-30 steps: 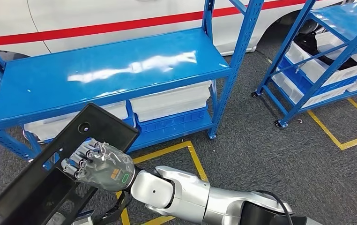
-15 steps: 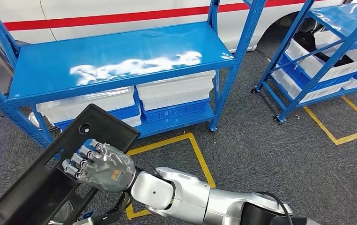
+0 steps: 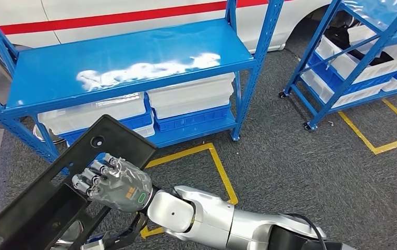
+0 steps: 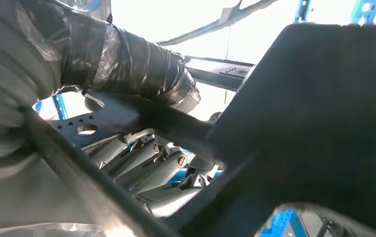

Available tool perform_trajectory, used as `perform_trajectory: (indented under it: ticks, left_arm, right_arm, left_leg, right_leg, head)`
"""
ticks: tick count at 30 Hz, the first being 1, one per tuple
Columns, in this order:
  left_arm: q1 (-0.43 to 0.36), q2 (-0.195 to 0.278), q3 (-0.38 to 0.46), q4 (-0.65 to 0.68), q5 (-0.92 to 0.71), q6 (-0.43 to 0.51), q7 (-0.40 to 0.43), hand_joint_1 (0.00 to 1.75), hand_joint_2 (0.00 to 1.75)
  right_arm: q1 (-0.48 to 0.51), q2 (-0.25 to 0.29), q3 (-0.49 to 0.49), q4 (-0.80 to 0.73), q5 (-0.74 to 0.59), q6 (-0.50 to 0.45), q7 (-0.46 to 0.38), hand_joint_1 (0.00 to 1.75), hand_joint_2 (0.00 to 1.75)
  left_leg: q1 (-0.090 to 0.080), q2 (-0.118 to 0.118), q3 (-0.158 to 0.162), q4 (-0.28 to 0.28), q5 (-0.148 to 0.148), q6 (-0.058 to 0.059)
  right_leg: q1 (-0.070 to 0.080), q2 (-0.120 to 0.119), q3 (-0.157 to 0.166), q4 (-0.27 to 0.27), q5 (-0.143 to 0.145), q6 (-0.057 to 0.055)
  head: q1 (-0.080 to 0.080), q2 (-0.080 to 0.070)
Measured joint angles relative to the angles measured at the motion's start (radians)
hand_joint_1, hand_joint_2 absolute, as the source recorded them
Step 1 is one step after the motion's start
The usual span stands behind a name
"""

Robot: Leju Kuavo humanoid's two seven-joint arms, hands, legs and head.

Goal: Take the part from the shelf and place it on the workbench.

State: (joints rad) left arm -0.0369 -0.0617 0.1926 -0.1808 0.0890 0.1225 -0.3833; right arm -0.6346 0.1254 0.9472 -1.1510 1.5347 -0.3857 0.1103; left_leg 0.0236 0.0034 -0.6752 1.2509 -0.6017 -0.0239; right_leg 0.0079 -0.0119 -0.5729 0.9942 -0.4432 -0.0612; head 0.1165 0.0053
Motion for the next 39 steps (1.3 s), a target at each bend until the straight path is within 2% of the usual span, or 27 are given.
perform_trajectory:
  ticks: [1, 2, 3, 5, 7, 10, 11, 13, 15, 16, 17, 18, 19, 21, 23, 25, 27, 29, 30, 31, 32, 33, 34, 36, 37, 38, 39]
  left_arm:
    - [0.001, 0.000, 0.000, 0.000, -0.001, 0.000, 0.000, 0.00, 0.00]
    - [0.002, 0.001, 0.000, 0.000, -0.001, 0.000, 0.000, 0.00, 0.00]
    - [0.002, 0.002, 0.001, 0.000, -0.002, 0.000, 0.000, 0.00, 0.00]
    - [0.002, 0.004, 0.001, 0.000, -0.002, 0.000, 0.000, 0.00, 0.00]
    - [0.001, 0.005, 0.003, 0.000, -0.002, 0.000, 0.000, 0.00, 0.00]
    - [0.003, 0.003, 0.005, 0.000, -0.002, 0.000, 0.000, 0.00, 0.00]
    - [0.004, 0.003, 0.006, 0.000, -0.002, 0.000, -0.001, 0.00, 0.00]
    - [0.003, 0.002, 0.007, 0.000, -0.002, -0.001, -0.002, 0.00, 0.00]
    - [0.003, 0.002, 0.008, 0.000, -0.002, -0.002, -0.003, 0.00, 0.00]
    - [0.003, 0.002, 0.010, 0.000, -0.002, -0.003, -0.003, 0.00, 0.00]
    - [0.004, 0.003, 0.011, 0.000, -0.003, -0.003, -0.003, 0.00, 0.00]
    - [0.004, 0.002, 0.012, 0.000, -0.003, -0.003, -0.003, 0.00, 0.00]
    - [0.003, 0.002, 0.013, 0.000, -0.004, -0.004, -0.004, 0.00, 0.00]
    - [0.003, 0.002, 0.015, 0.000, -0.005, -0.005, -0.004, 0.00, 0.00]
    - [0.003, 0.002, 0.015, 0.000, -0.005, -0.005, -0.005, 0.00, 0.00]
    - [0.002, 0.001, 0.016, 0.000, -0.006, -0.005, -0.005, 0.00, 0.00]
    - [0.000, 0.002, 0.016, 0.000, -0.007, -0.005, -0.005, 0.00, 0.00]
    - [0.001, 0.003, 0.016, 0.000, -0.008, -0.006, -0.005, 0.00, 0.00]
    - [0.002, 0.003, 0.016, 0.000, -0.008, -0.006, -0.005, 0.00, 0.00]
    - [0.003, 0.003, 0.016, 0.000, -0.008, -0.006, -0.004, 0.00, 0.00]
    - [0.005, 0.003, 0.016, 0.000, -0.008, -0.005, -0.004, 0.00, 0.00]
    - [0.005, 0.003, 0.016, 0.000, -0.008, -0.005, -0.004, 0.00, 0.00]
    - [0.005, 0.003, 0.017, 0.000, -0.008, -0.005, -0.003, 0.00, 0.00]
    - [0.006, 0.005, 0.017, 0.000, -0.008, -0.005, -0.003, 0.00, 0.00]
    - [0.006, 0.005, 0.017, 0.000, -0.008, -0.006, -0.002, 0.00, 0.00]
    - [0.005, 0.006, 0.017, 0.000, -0.008, -0.006, -0.002, 0.00, 0.00]
    - [0.004, 0.005, 0.017, 0.000, -0.008, -0.006, -0.002, 0.00, 0.00]
  right_arm:
    - [0.004, 0.000, 0.000, 0.000, 0.000, -0.001, 0.001, 1.75, 1.75]
    - [0.007, 0.000, 0.000, 0.000, 0.000, -0.001, 0.001, 1.75, 1.75]
    - [0.009, 0.000, 0.000, 0.000, 0.000, -0.001, 0.001, 1.75, 1.75]
    - [0.010, 0.000, 0.000, 0.000, 0.000, -0.001, 0.001, 1.75, 1.75]
    - [0.010, 0.002, 0.000, -0.001, 0.000, -0.002, 0.002, 1.75, 1.75]
    - [0.011, 0.002, 0.000, -0.001, 0.000, -0.002, 0.002, 1.75, 1.75]
    - [0.011, 0.002, 0.000, -0.001, 0.000, -0.002, 0.002, 1.75, 1.75]
    - [0.012, 0.002, 0.000, -0.001, 0.000, -0.003, 0.003, 1.75, 1.75]
    - [0.016, 0.001, -0.001, -0.002, -0.001, -0.004, 0.002, 1.75, 1.75]
    - [0.020, 0.001, -0.002, -0.002, -0.001, -0.005, 0.001, 1.75, 1.75]
    - [0.024, 0.000, -0.002, -0.003, -0.001, -0.007, 0.000, 1.75, 1.75]
    - [0.026, 0.000, -0.002, -0.003, -0.001, -0.008, -0.001, 1.75, 1.75]
    - [0.027, 0.000, -0.003, -0.005, -0.001, -0.009, -0.001, 1.75, 1.75]
    - [0.027, 0.001, -0.005, -0.011, -0.001, -0.010, -0.002, 1.75, 1.75]
    - [0.026, 0.002, -0.006, -0.014, -0.001, -0.012, -0.003, 1.75, 1.75]
    - [0.028, 0.003, -0.009, -0.015, -0.001, -0.013, -0.003, 1.75, 1.75]
    - [0.028, 0.003, -0.011, -0.015, -0.001, -0.012, -0.004, 1.75, 1.75]
    - [0.028, 0.005, -0.012, -0.016, -0.001, -0.012, -0.005, 1.75, 1.75]
    - [0.029, 0.006, -0.012, -0.016, -0.001, -0.012, -0.005, 1.75, 1.75]
    - [0.031, 0.006, -0.012, -0.016, -0.001, -0.012, -0.005, 1.75, 1.75]
    - [0.034, 0.006, -0.012, -0.016, -0.001, -0.012, -0.005, 1.75, 1.75]
    - [0.035, 0.006, -0.012, -0.016, -0.001, -0.012, -0.005, 1.75, 1.75]
    - [0.036, 0.006, -0.012, -0.016, -0.001, -0.012, -0.005, 1.75, 1.75]
    - [0.036, 0.006, -0.012, -0.016, -0.001, -0.012, -0.005, 1.75, 1.75]
    - [0.036, 0.007, -0.012, -0.017, -0.001, -0.012, -0.005, 1.75, 1.75]
    - [0.036, 0.008, -0.013, -0.017, -0.001, -0.012, -0.005, 1.75, 1.75]
    - [0.037, 0.008, -0.014, -0.017, -0.001, -0.012, -0.005, 1.75, 1.75]
  left_leg:
    - [0.001, 0.000, -0.014, 0.032, -0.005, -0.003]
    - [0.002, 0.000, -0.010, 0.025, 0.011, -0.007]
    - [0.004, 0.001, 0.011, -0.016, 0.042, -0.010]
    - [0.007, 0.001, 0.070, -0.139, 0.096, -0.014]
    - [0.005, -0.003, 0.091, -0.191, 0.107, -0.003]
    - [0.005, -0.006, 0.084, -0.189, 0.112, 0.016]
    - [0.007, -0.005, 0.083, -0.190, 0.115, 0.021]
    - [0.009, 0.000, 0.080, -0.192, 0.121, 0.031]
    - [0.008, 0.007, 0.076, -0.192, 0.123, 0.035]
    - [0.007, 0.012, 0.075, -0.191, 0.123, 0.036]
    - [0.006, 0.017, 0.075, -0.191, 0.124, 0.036]
    - [0.005, 0.024, 0.075, -0.191, 0.124, 0.036]
    - [0.004, 0.032, 0.076, -0.191, 0.123, 0.036]
    - [0.002, 0.048, 0.077, -0.194, 0.125, 0.032]
    - [0.000, 0.067, 0.077, -0.198, 0.128, 0.024]
    - [-0.001, 0.083, 0.081, -0.203, 0.128, 0.013]
    - [0.000, 0.062, 0.072, -0.176, 0.101, 0.006]
    - [0.001, 0.021, 0.030, -0.076, 0.039, 0.004]
    - [0.001, 0.010, 0.003, -0.014, 0.011, 0.003]
    - [0.000, 0.005, -0.015, 0.032, -0.003, 0.001]
    - [0.000, 0.002, -0.021, 0.048, 0.001, 0.000]
    - [0.001, 0.001, -0.009, 0.026, 0.024, 0.000]
    - [0.002, -0.007, 0.019, -0.029, 0.059, 0.000]
    - [0.006, -0.050, 0.075, -0.145, 0.102, 0.004]
    - [0.007, -0.069, 0.090, -0.179, 0.109, 0.007]
    - [0.006, -0.078, 0.094, -0.190, 0.105, 0.009]
    - [0.005, -0.072, 0.094, -0.194, 0.106, 0.012]
  right_leg:
    - [-0.001, 0.000, -0.005, 0.005, -0.001, 0.001]
    - [-0.002, 0.000, -0.010, 0.013, -0.002, 0.003]
    - [-0.004, 0.001, -0.014, 0.022, -0.005, 0.007]
    - [-0.006, 0.003, -0.027, 0.049, -0.016, 0.021]
    - [-0.003, 0.004, -0.043, 0.071, -0.024, 0.033]
    - [-0.001, 0.006, -0.052, 0.080, -0.024, 0.044]
    - [-0.003, 0.007, -0.057, 0.092, -0.035, 0.048]
    - [-0.007, 0.010, -0.088, 0.170, -0.089, 0.060]
    - [-0.012, 0.010, -0.138, 0.291, -0.148, 0.068]
    - [-0.013, 0.010, -0.153, 0.328, -0.157, 0.069]
    - [-0.014, 0.009, -0.152, 0.332, -0.149, 0.067]
    - [-0.013, 0.008, -0.133, 0.297, -0.124, 0.063]
    - [-0.011, -0.001, -0.099, 0.234, -0.090, 0.056]
    - [0.002, -0.035, -0.039, 0.113, -0.049, 0.042]
    - [0.015, -0.049, -0.024, 0.070, -0.044, 0.033]
    - [0.013, -0.029, -0.025, 0.055, -0.032, 0.023]
    - [0.006, -0.011, -0.018, 0.034, -0.016, 0.012]
    - [0.004, 0.006, -0.018, 0.024, -0.007, 0.004]
    - [0.005, 0.016, -0.021, 0.026, -0.005, 0.002]
    - [0.006, 0.028, -0.024, 0.029, -0.005, 0.001]
    - [0.007, 0.041, -0.027, 0.034, -0.005, 0.001]
    - [0.007, 0.054, -0.029, 0.039, -0.005, 0.002]
    - [0.007, 0.067, -0.031, 0.045, -0.007, 0.003]
    - [0.008, 0.091, -0.041, 0.063, -0.011, 0.010]
    - [0.007, 0.101, -0.049, 0.070, -0.012, 0.016]
    - [0.006, 0.111, -0.056, 0.074, -0.010, 0.022]
    - [0.005, 0.122, -0.062, 0.075, -0.007, 0.028]
  head:
    - [0.000, 0.000]
    - [0.000, 0.000]
    - [0.000, 0.000]
    - [-0.001, 0.000]
    - [-0.001, 0.000]
    - [-0.001, 0.000]
    - [-0.001, 0.000]
    - [-0.001, 0.000]
    - [-0.001, 0.000]
    - [-0.001, 0.000]
    - [0.000, 0.000]
    - [0.000, 0.000]
    - [0.000, 0.000]
    - [-0.001, 0.000]
    - [-0.001, 0.000]
    - [-0.001, 0.000]
    - [-0.001, 0.000]
    - [-0.001, 0.000]
    - [-0.001, 0.000]
    - [-0.001, 0.000]
    - [-0.001, 0.000]
    - [-0.001, 0.000]
    - [-0.001, 0.000]
    - [-0.001, 0.000]
    - [-0.001, 0.000]
    - [-0.001, 0.000]
    - [-0.001, 0.000]
